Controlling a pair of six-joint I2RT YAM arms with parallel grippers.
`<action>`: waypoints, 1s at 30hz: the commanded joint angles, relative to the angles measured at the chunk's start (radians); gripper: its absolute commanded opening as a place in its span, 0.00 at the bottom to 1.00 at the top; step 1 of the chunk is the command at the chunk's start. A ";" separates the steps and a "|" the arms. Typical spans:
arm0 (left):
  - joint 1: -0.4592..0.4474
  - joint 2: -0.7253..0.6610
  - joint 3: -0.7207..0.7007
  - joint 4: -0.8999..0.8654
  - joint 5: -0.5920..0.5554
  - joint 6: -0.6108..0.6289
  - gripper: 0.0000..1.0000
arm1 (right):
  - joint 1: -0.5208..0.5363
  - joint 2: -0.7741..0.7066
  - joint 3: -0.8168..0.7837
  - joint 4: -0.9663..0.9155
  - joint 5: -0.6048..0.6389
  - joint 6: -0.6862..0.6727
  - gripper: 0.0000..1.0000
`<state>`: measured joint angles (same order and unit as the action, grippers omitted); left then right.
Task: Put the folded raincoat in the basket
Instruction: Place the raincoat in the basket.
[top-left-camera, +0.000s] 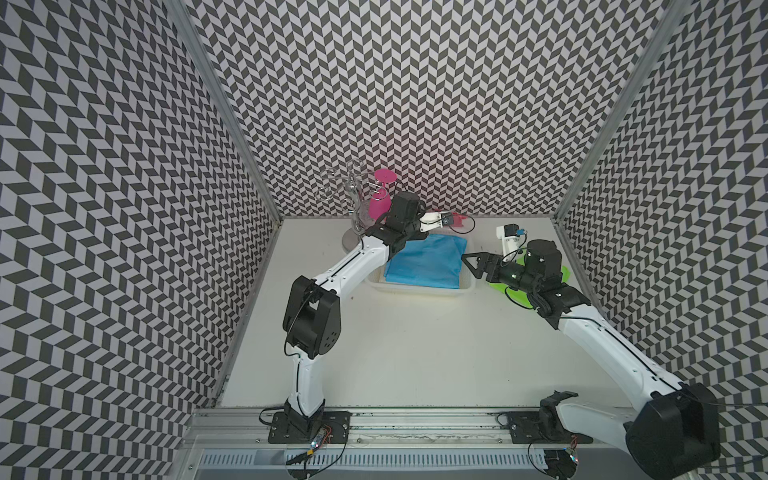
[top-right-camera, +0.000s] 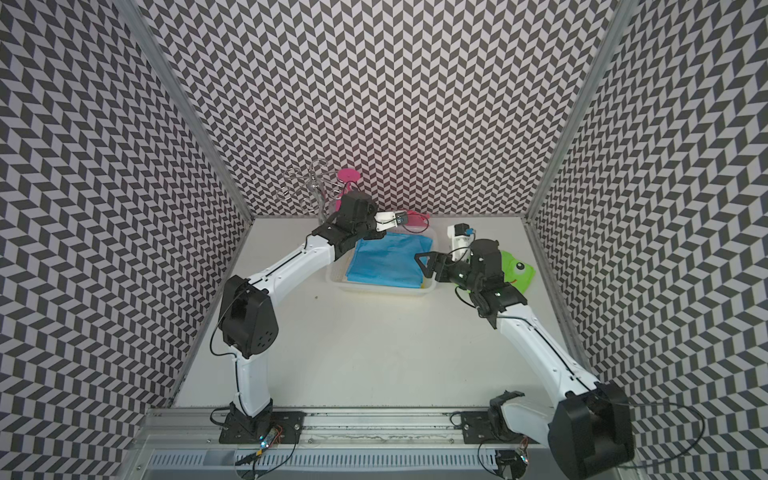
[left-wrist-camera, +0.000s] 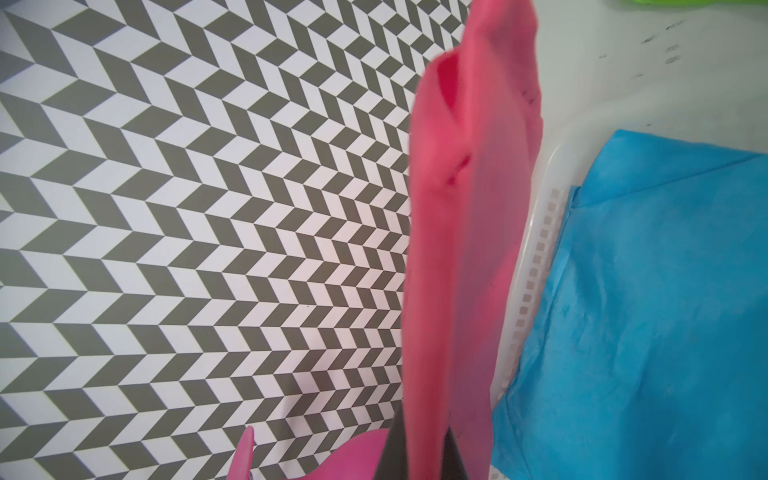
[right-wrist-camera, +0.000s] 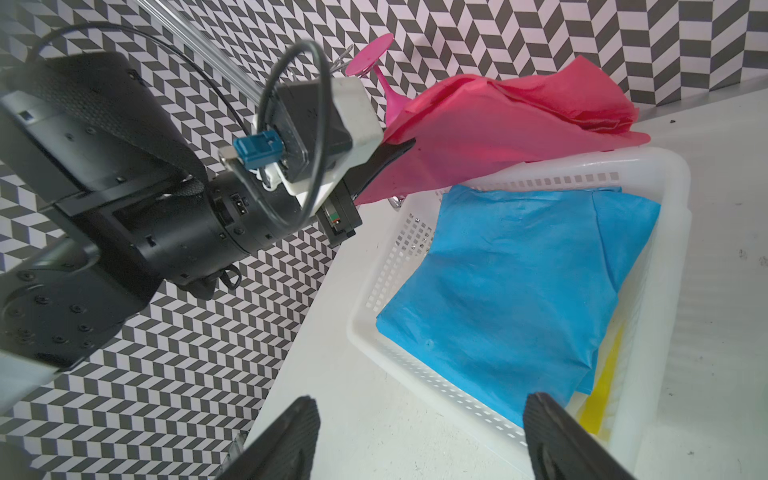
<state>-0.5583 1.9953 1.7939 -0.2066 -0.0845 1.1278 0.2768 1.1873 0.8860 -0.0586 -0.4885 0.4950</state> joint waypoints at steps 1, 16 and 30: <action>0.003 -0.004 -0.002 0.096 -0.011 0.032 0.00 | -0.008 -0.015 -0.011 0.059 -0.023 0.000 0.81; -0.029 -0.198 -0.358 0.033 0.116 0.031 0.00 | -0.095 0.072 -0.005 0.021 -0.092 0.115 0.83; -0.088 -0.207 -0.482 0.034 0.094 -0.032 0.03 | -0.126 0.160 -0.003 0.004 -0.164 0.126 0.82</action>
<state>-0.6403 1.8122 1.3258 -0.1673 0.0021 1.1290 0.1520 1.3361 0.8780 -0.0849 -0.6331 0.6216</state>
